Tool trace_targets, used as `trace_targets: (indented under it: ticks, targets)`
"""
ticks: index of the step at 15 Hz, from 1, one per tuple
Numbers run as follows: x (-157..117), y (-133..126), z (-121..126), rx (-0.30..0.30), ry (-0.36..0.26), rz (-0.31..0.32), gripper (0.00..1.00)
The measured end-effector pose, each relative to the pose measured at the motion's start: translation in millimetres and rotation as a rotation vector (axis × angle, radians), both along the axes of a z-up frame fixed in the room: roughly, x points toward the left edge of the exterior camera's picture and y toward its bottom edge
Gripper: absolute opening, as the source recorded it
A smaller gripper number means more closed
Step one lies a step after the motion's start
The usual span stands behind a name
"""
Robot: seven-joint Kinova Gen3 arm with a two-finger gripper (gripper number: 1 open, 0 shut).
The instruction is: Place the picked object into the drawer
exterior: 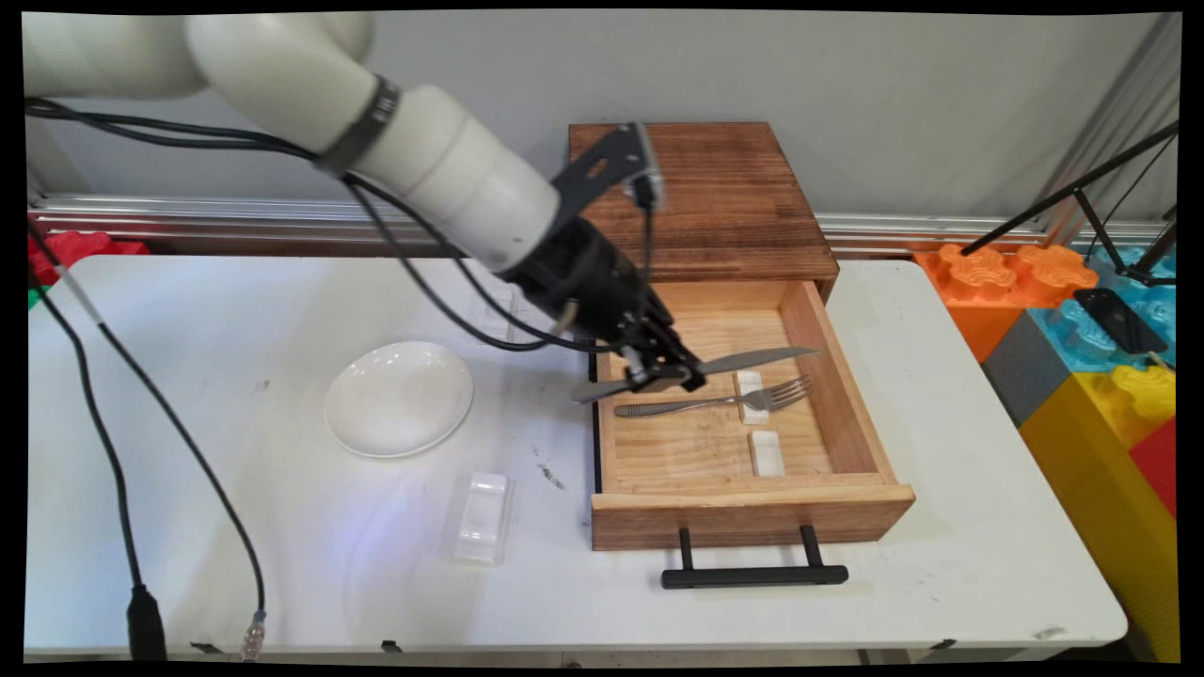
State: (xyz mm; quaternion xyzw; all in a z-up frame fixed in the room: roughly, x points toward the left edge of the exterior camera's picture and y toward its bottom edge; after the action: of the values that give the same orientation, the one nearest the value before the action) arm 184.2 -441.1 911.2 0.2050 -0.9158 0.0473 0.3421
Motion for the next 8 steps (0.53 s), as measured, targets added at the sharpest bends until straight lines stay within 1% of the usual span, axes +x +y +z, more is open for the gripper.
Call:
trace_targets:
  ticks: [3, 5, 8]
  targets:
    - [-23.9, -8.4, -10.4, -0.009, -0.018, 0.002, 0.0]
    - [-38.5, -12.6, -19.3, -0.014, -0.032, -0.008, 0.0]
    - [-53.2, -18.3, -32.9, -0.022, -0.056, -0.022, 0.0]
